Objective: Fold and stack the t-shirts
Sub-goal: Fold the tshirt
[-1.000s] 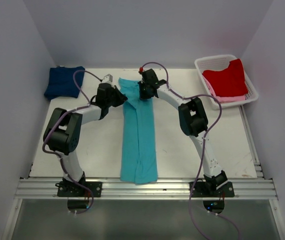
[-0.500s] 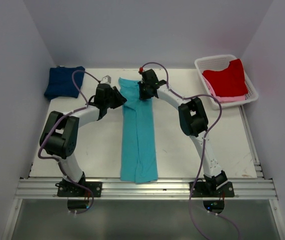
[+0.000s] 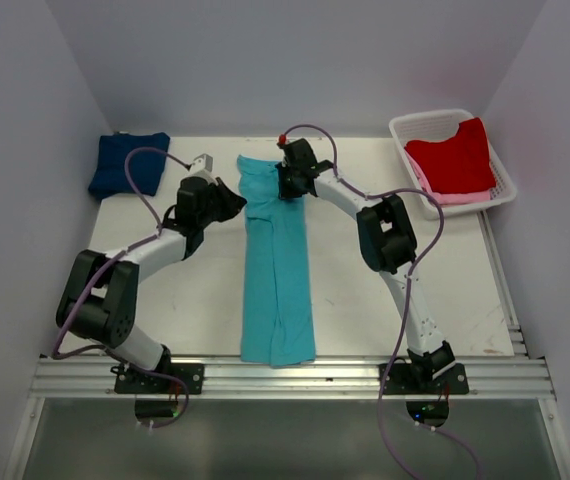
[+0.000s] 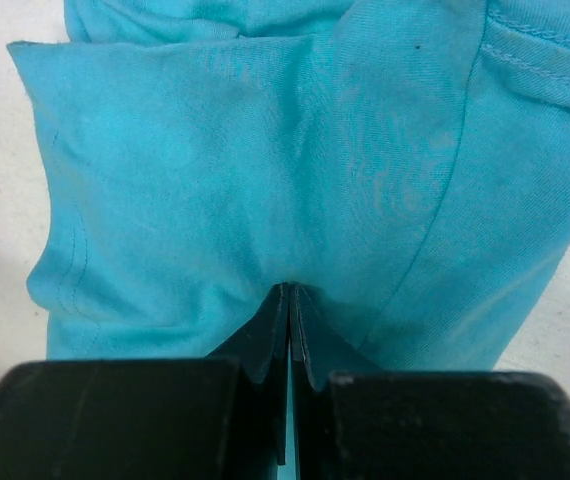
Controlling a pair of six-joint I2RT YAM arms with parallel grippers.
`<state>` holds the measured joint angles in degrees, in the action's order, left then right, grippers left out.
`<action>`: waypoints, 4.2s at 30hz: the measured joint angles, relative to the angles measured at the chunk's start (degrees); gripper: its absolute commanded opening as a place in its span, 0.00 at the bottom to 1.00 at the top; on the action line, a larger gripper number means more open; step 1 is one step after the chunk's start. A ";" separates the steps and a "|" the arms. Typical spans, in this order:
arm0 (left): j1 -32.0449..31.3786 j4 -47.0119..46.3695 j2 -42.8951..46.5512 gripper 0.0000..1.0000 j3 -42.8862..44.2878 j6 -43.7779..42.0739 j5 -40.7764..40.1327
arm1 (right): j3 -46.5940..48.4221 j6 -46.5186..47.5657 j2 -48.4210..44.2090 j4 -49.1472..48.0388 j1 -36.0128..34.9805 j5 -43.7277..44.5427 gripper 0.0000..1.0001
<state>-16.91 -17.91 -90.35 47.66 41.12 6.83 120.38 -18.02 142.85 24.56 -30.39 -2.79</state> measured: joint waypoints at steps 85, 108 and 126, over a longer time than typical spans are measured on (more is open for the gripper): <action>-0.04 22.58 49.24 0.33 -16.83 -7.19 4.72 | -22.91 -23.34 -5.62 -57.05 5.92 -4.96 0.00; -0.04 31.39 46.97 0.80 -25.42 -5.64 26.45 | -95.80 -25.27 -88.67 -31.15 -8.31 -5.90 0.73; -0.04 40.19 55.52 0.76 -40.09 1.79 32.96 | -103.69 -43.32 -88.28 -16.22 -22.49 -1.84 0.63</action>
<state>-16.95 22.28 -34.83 7.57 42.92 39.79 16.69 -61.34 54.57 8.34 -52.88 -4.62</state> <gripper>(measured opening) 0.776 0.664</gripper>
